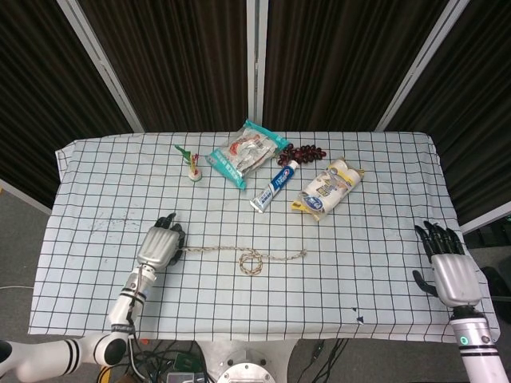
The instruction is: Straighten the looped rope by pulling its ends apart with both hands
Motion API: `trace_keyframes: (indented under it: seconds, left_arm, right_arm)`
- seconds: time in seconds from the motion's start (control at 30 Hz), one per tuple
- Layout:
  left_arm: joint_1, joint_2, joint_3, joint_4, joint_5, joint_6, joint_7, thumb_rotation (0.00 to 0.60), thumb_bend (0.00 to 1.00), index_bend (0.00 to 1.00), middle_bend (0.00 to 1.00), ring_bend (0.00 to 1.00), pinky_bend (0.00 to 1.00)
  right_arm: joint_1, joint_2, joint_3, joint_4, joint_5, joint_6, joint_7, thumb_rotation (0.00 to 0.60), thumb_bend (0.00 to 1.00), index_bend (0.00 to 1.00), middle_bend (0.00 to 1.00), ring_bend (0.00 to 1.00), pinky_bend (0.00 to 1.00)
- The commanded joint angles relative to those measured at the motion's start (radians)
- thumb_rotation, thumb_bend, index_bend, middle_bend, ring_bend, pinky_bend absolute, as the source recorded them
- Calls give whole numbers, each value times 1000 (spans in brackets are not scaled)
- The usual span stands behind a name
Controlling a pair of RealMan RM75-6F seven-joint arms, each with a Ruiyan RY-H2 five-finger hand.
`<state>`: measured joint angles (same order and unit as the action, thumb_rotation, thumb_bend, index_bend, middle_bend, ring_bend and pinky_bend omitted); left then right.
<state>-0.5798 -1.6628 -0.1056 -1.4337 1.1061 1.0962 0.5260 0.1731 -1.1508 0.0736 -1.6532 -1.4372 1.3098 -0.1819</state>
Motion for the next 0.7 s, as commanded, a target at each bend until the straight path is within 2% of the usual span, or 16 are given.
trace_keyframes:
  seconds: [0.03, 0.2, 0.33, 0.53, 0.7]
  left_arm:
    - [2, 0, 3, -1, 3, 1, -3, 600, 416, 632, 332, 83, 176]
    - [2, 1, 3, 2, 5, 0, -4, 600, 418, 632, 333, 82, 176]
    - [3, 3, -2, 3, 1, 0, -5, 600, 418, 633, 333, 83, 176]
    - [4, -1, -3, 11, 0, 1, -11, 600, 418, 634, 332, 83, 176]
    - [3, -5, -5, 17, 2, -1, -16, 600, 418, 634, 332, 83, 176]
  right_arm:
    - [82, -58, -3, -10, -3, -112, -76, 600, 259, 0, 22, 0, 0]
    - [186, -157, 27, 15, 25, -230, -146, 600, 263, 4, 26, 0, 0]
    - [252, -226, 50, 38, 50, -293, -173, 600, 273, 52, 37, 0, 0]
    - [330, -305, 75, 84, 84, -354, -201, 600, 286, 116, 50, 0, 0]
    - [371, -355, 74, 116, 112, -396, -196, 600, 286, 156, 51, 0, 0]
